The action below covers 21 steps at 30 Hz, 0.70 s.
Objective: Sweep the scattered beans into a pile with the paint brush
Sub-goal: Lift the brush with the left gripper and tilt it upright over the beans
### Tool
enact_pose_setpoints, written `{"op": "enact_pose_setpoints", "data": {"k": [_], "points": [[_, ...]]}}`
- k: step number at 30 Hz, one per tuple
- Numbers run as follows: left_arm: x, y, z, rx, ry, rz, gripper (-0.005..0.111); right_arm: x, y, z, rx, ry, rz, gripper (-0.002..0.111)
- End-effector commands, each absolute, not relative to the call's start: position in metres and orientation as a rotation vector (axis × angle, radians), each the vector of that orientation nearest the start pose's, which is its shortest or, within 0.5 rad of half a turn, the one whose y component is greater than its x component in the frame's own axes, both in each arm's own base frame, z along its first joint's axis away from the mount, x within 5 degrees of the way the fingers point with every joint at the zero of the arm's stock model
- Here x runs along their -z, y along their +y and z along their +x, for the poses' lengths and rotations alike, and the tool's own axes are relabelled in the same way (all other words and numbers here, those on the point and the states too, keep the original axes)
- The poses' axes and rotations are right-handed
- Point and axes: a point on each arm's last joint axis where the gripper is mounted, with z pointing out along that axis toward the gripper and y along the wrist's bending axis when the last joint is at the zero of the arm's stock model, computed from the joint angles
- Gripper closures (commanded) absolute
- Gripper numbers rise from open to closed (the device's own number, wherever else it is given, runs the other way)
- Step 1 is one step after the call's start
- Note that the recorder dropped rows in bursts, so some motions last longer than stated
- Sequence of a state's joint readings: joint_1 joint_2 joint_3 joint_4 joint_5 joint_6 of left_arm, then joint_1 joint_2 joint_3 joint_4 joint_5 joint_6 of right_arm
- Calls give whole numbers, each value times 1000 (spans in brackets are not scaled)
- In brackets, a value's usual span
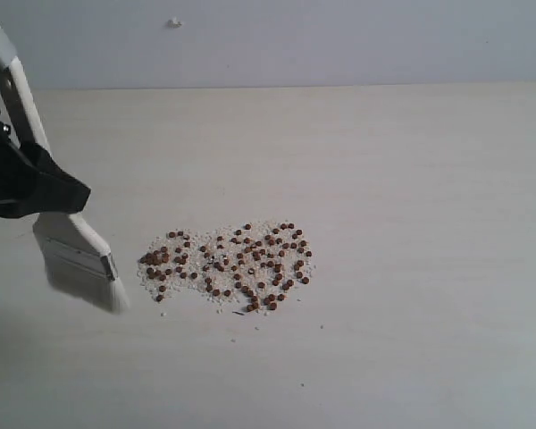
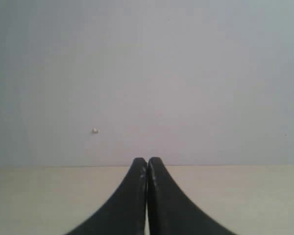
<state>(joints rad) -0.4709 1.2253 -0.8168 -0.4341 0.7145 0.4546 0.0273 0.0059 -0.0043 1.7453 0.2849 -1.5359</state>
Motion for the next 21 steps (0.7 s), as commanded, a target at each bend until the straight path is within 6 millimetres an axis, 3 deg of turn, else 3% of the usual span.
{"op": "enact_pose_setpoints", "data": {"k": [1, 8, 21], "points": [[-282, -139, 194, 599, 2245, 957, 107, -217, 27, 51, -399, 1447, -98, 108], [-302, -158, 191, 811, 1899, 1067, 107, -217, 27, 51, -399, 1447, -98, 108], [-305, -163, 181, 871, 1742, 1258, 107, -217, 27, 51, -399, 1447, -98, 108]]}}
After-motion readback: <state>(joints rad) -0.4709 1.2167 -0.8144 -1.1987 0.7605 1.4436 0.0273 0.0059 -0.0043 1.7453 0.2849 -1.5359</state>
